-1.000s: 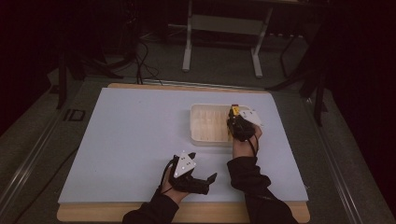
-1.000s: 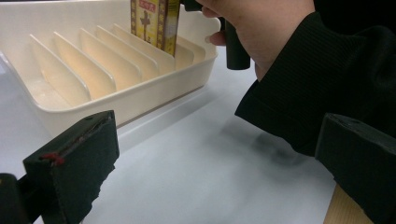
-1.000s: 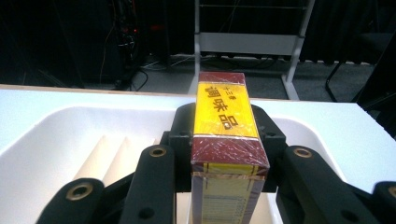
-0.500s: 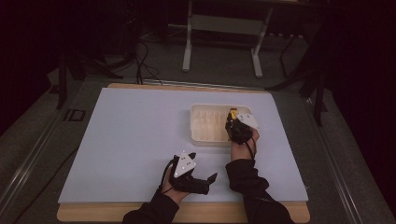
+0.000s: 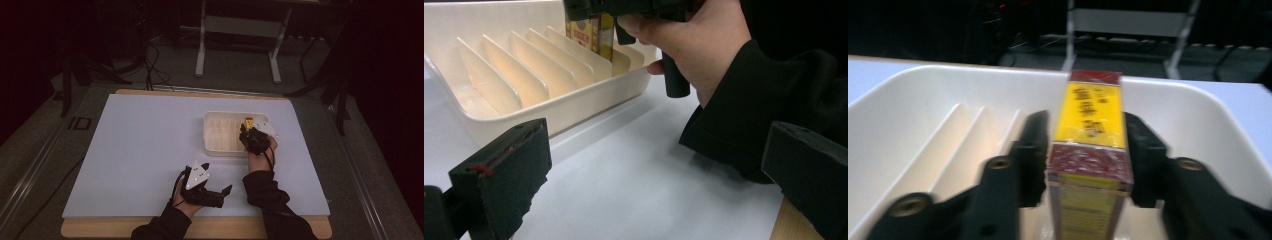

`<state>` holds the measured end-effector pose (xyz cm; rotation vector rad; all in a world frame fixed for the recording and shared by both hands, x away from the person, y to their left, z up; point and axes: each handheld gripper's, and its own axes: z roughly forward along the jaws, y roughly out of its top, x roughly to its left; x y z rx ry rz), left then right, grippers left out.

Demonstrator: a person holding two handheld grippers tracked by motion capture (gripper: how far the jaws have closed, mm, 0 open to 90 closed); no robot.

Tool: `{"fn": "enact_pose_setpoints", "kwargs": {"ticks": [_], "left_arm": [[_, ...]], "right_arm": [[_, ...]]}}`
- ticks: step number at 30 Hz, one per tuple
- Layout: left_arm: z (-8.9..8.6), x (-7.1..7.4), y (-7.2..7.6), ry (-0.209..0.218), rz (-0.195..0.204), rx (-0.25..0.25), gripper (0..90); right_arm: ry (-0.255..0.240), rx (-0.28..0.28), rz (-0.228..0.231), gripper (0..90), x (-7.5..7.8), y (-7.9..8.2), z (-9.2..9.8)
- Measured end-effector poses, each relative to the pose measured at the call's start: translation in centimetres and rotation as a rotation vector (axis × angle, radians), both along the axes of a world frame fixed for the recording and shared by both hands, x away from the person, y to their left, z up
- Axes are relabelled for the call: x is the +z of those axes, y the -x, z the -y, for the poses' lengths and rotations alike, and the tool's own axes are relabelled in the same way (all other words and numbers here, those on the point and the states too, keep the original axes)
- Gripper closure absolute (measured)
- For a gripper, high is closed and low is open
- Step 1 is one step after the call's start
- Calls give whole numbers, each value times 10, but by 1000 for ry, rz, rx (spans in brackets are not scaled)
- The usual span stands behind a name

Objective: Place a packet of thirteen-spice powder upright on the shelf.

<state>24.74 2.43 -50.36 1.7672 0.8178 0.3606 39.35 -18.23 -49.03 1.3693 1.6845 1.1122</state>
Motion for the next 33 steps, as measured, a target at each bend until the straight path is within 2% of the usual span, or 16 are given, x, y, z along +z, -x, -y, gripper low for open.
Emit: {"fn": "enact_pose_setpoints", "kwargs": {"ticks": [3,7,11,14,17,19,23,24,27,28,33], "left_arm": [[-3,1,-1,9,-1,14,4],[-4,3,-2,12,2,17,5],[-3,4,-2,9,2,13,5],[-4,4,-3,10,2,17,5],[-4,4,-2,8,4,15,5],[-4,4,-2,7,4,11,5],[-5,6,0,3,12,11,5],[-5,6,0,3,12,11,5],[-6,6,0,2,13,11,5],[-7,6,0,-2,11,11,5],[-8,6,1,-4,9,8,4]], "right_arm": [[18,28,23,484,5,1,1],[21,57,46,482,14,5,6],[16,77,65,417,24,8,12],[-3,113,37,334,29,9,16],[-12,155,22,287,34,11,20],[-36,174,3,271,36,13,22],[-71,218,17,205,43,19,27],[-71,218,17,205,43,19,27],[-70,273,21,145,48,25,29],[-58,291,20,136,48,27,29],[-77,329,27,135,49,35,34]]}}
